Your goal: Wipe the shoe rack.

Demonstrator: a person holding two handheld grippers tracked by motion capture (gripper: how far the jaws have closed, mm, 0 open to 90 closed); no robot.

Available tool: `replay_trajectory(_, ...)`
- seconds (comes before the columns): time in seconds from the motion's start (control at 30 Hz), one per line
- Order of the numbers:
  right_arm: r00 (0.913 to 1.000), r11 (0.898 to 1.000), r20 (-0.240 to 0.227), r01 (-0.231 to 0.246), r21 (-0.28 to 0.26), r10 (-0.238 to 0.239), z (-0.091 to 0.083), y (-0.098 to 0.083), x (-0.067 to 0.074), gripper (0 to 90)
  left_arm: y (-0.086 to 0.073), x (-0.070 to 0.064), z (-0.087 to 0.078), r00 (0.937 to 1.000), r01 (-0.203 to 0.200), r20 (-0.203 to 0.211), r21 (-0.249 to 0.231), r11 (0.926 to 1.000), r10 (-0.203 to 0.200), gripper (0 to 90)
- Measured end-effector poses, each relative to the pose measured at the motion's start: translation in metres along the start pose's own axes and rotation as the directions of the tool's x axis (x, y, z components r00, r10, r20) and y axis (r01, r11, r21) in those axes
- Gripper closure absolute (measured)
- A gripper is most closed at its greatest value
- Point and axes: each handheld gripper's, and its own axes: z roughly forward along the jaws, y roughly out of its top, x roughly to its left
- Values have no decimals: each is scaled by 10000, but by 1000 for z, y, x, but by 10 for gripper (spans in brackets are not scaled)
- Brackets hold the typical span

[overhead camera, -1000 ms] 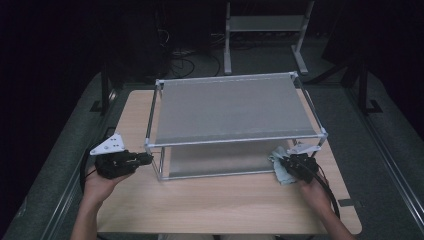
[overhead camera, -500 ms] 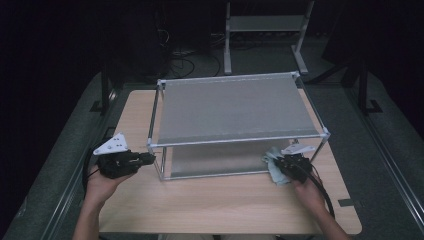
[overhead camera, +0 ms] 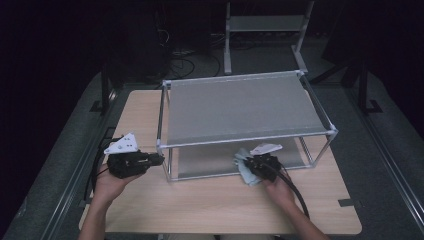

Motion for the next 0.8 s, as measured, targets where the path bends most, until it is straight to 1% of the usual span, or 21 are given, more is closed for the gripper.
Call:
replay_trajectory(0.03,9998,10000,-184,-43,57,44,3,3,7,826,0,1,0,10000,11,38,-6,10000,-11,816)
replay_trajectory(0.07,9992,9994,-193,346,-3,-346,5,5,10,826,0,1,0,10000,23,47,-25,10000,-23,817)
replay_trajectory(0.1,9977,9977,-99,672,13,-672,5,6,11,827,0,1,0,10000,36,74,-44,10000,-35,817)
replay_trajectory(0.13,9978,9978,-135,651,77,-650,4,5,9,827,-1,1,0,10000,34,94,-68,10000,-33,816)
replay_trajectory(0.2,9992,9992,96,396,90,-397,1,3,1,827,0,1,2,9999,20,130,-85,10000,-19,816)
replay_trajectory(0.27,9993,9994,127,344,99,-345,1,2,1,827,1,1,3,10000,15,95,-63,10000,-15,816)
replay_trajectory(0.3,9996,9996,-2,288,56,-288,4,5,8,826,2,2,4,9999,-10,101,-35,10000,10,816)
replay_trajectory(0.37,9978,9984,-380,545,-130,-549,12,10,21,826,2,1,3,10000,27,81,-48,10000,-26,816)
replay_trajectory(0.4,9961,9971,-478,732,-191,-740,15,13,26,826,1,2,3,10000,43,72,-61,10000,-43,816)
replay_trajectory(0.43,9952,9968,-576,780,-181,-789,16,15,30,826,1,2,3,10000,43,72,-61,10000,-43,816)
replay_trajectory(0.47,9942,9959,-584,899,-111,-904,17,16,31,826,0,2,2,9999,62,95,-74,10000,-61,816)
replay_trajectory(0.5,9940,9958,-595,917,-36,-917,16,16,29,827,0,2,2,10000,41,90,-87,10000,-40,816)
replay_trajectory(0.53,9947,9957,-436,929,36,-926,14,15,25,827,1,2,3,9999,32,124,-96,9999,-31,816)
replay_trajectory(0.57,9962,9966,-331,815,88,-812,13,14,22,828,1,1,3,9999,19,133,-63,10000,-18,816)
replay_trajectory(0.6,9968,9972,-313,742,102,-738,13,14,22,828,2,1,4,9999,-27,111,-23,10000,27,816)
replay_trajectory(0.63,9962,9966,-307,821,6,-821,14,14,25,829,3,1,5,9999,-12,113,-25,10000,12,816)
replay_trajectory(0.67,9955,9967,-486,810,-63,-812,16,16,29,828,3,1,5,9999,-13,117,-14,10000,13,816)
replay_trajectory(0.73,9926,9968,-936,752,-255,-772,23,21,43,828,3,2,5,9999,7,138,-33,10000,-7,816)
replay_trajectory(0.77,9888,9951,-1140,924,-363,-960,27,24,50,828,2,2,5,9999,14,147,-54,10000,-13,816)
replay_trajectory(0.8,9839,9941,-1467,956,-513,-1022,30,27,57,829,2,2,4,9999,9,138,-47,10000,-9,816)
